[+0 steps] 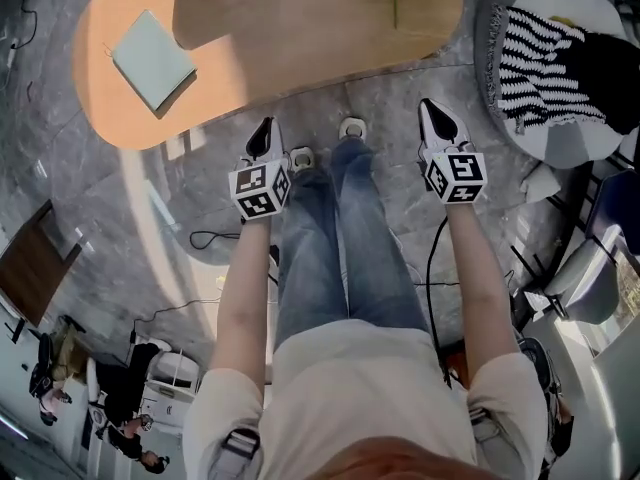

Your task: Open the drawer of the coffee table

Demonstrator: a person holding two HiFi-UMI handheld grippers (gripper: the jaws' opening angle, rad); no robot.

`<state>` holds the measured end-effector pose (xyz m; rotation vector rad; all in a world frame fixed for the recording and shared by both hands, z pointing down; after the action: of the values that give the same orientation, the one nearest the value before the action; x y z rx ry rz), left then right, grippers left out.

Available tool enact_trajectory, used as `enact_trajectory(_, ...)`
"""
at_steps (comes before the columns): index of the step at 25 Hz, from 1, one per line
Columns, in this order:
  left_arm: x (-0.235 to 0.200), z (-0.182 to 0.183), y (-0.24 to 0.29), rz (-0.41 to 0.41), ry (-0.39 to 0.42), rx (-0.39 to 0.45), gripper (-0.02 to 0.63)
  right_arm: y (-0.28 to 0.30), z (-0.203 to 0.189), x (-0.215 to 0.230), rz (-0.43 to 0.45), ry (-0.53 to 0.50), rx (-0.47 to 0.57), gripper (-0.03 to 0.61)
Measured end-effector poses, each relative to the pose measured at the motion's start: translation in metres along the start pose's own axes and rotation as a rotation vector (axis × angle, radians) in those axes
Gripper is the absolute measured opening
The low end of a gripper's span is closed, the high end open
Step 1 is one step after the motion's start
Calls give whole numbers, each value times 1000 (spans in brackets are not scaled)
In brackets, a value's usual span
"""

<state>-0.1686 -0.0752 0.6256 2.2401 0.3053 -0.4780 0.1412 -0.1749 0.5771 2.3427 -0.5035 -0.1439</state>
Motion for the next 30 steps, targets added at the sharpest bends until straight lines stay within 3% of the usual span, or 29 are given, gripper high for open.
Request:
enact_trajectory(5, -20, -19, 28, 25, -26, -38, 71, 39, -26, 18, -16, -12, -47, 2)
enact_trajectory(13, -36, -38, 75, 1, 14, -78, 278, 97, -60, 49, -8, -80, -141, 97)
enact_trajectory(16, -43, -37, 88, 1, 30, -74, 342, 113, -66, 56, -7, -104, -162, 169)
enact_trajectory(23, -49, -33, 114, -2, 88, -81, 374, 146, -71, 72, -26, -166, -183, 300)
enact_trajectory(30, -51, -31, 130, 16, 70, -90, 377, 166, -57, 65, 30, -268, -162, 316)
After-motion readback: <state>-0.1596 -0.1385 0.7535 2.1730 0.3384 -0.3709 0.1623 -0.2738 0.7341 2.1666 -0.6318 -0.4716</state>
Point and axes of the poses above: the fingertips, and each gripper's own axes: y forward along the fingers, x to its right, z out of its top, the point moved 4 cm from there along -y, backward along the fingers, and after that the axes turned 12 degrees about -z, right-handed, at the moved point
